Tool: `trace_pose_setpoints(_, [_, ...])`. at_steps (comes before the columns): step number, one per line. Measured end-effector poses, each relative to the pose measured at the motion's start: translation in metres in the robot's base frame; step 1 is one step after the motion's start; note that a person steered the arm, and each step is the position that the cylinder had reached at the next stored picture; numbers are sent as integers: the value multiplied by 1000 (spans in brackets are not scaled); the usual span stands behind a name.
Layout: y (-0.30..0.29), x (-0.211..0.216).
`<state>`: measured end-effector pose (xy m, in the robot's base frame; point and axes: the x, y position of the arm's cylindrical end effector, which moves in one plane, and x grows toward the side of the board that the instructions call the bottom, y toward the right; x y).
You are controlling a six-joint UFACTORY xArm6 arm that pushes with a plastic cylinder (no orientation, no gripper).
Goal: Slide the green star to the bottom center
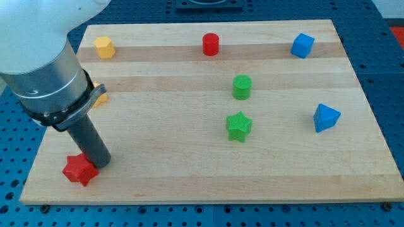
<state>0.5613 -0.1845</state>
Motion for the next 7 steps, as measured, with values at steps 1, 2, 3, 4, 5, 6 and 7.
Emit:
trace_pose_setpoints(1, [1, 0])
trace_pose_setpoints(2, [32, 1])
trace_pose_setpoints(3, [66, -5])
trace_pose_setpoints(4, [96, -39])
trace_pose_setpoints(5, [109, -66])
trace_pose_setpoints(6, [111, -74])
trace_pose_setpoints(7, [111, -74])
